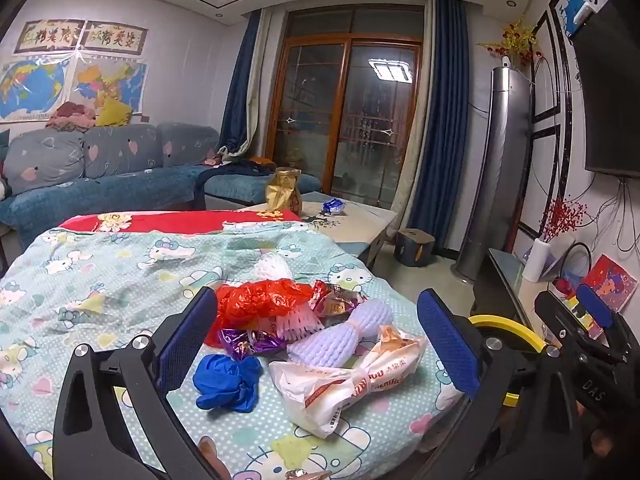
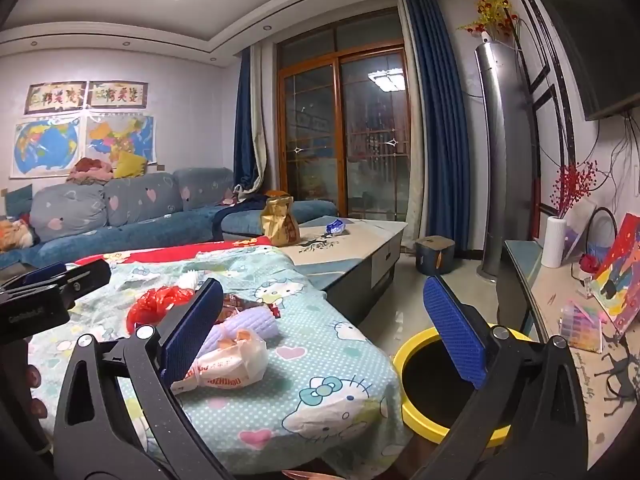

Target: Collect trash

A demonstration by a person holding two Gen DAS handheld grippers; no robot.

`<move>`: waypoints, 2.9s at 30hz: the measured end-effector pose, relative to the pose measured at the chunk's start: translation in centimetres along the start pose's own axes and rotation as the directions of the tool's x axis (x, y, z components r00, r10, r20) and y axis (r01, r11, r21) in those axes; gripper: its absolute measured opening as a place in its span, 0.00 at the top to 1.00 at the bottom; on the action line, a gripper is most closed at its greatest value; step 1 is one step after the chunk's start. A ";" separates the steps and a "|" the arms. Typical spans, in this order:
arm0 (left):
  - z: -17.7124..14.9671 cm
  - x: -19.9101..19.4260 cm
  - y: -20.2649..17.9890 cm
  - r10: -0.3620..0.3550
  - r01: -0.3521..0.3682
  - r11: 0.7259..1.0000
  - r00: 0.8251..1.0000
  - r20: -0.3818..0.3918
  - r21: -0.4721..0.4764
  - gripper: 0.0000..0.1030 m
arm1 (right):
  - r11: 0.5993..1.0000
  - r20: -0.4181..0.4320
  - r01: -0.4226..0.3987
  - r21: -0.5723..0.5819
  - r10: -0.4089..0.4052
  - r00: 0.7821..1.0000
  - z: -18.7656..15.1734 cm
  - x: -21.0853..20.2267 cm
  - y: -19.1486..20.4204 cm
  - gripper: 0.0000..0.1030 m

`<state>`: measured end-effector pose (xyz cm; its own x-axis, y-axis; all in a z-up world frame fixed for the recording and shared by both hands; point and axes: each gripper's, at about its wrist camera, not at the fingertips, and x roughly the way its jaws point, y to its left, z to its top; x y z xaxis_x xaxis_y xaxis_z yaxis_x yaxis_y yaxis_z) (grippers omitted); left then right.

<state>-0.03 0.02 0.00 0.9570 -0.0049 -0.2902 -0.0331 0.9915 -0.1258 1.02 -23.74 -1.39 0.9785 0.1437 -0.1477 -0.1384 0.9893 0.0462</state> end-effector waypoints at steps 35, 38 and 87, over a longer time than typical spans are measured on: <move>-0.7 -0.2 -0.6 -0.016 0.016 1.000 1.000 -0.013 -0.014 0.06 | 1.000 -0.025 -0.002 0.006 0.002 1.000 -0.6 0.6 0.1 0.10; -0.7 -0.2 -0.6 -0.016 0.016 1.000 1.000 -0.014 -0.016 0.06 | 1.000 -0.026 -0.003 0.006 0.003 1.000 -0.7 0.7 0.2 0.10; 1.3 7.4 3.1 0.056 -0.063 0.996 0.992 -0.115 -0.056 0.06 | 0.990 -0.258 -0.140 0.027 0.142 0.956 -1.0 7.5 1.3 0.10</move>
<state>7.35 3.25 -1.34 0.9143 0.0357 -0.4036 -0.1089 0.9811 -0.1599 8.01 -21.34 -3.43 0.8760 0.2842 -0.3897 -0.2696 0.9585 0.0929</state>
